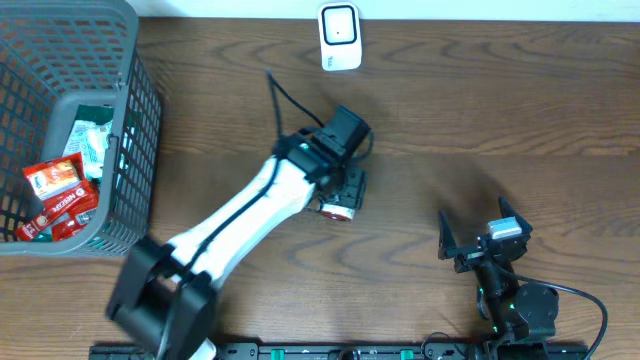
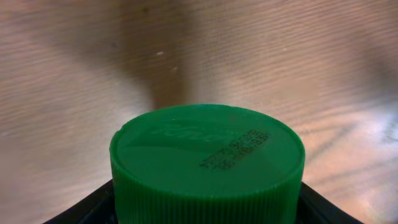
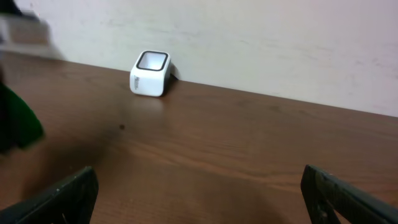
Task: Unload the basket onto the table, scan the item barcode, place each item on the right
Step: 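Carry the jar with the left gripper and set it on the table center, then open the left gripper and move it back into the basket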
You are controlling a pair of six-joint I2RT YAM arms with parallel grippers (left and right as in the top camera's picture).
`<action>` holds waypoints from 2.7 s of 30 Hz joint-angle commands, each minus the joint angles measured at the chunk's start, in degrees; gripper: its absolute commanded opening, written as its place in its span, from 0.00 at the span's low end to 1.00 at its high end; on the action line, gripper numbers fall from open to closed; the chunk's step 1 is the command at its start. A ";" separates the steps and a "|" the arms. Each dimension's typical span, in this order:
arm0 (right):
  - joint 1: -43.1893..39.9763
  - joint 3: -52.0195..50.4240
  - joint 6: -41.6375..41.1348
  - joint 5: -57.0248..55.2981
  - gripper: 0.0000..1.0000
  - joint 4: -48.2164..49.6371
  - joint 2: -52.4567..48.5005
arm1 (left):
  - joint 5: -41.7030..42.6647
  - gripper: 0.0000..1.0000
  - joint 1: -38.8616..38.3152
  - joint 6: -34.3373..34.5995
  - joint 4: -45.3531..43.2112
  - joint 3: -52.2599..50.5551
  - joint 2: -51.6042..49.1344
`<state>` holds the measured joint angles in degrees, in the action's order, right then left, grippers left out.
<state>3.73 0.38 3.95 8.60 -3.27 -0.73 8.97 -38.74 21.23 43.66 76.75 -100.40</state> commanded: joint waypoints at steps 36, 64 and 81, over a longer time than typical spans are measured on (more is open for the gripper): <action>0.02 -0.07 -0.70 0.50 0.99 -0.22 0.20 | -3.06 0.95 0.13 0.22 -9.35 2.91 3.19; 0.02 -0.07 -0.70 0.50 0.99 -0.22 0.20 | -26.34 0.23 42.27 -9.03 34.86 3.21 23.37; 0.02 -0.07 -0.70 0.50 0.99 -0.22 0.20 | 2.51 0.79 46.86 -17.16 29.90 16.61 23.39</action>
<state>3.73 0.38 3.95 8.62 -3.27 -0.73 0.03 7.92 6.33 75.50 85.23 -77.52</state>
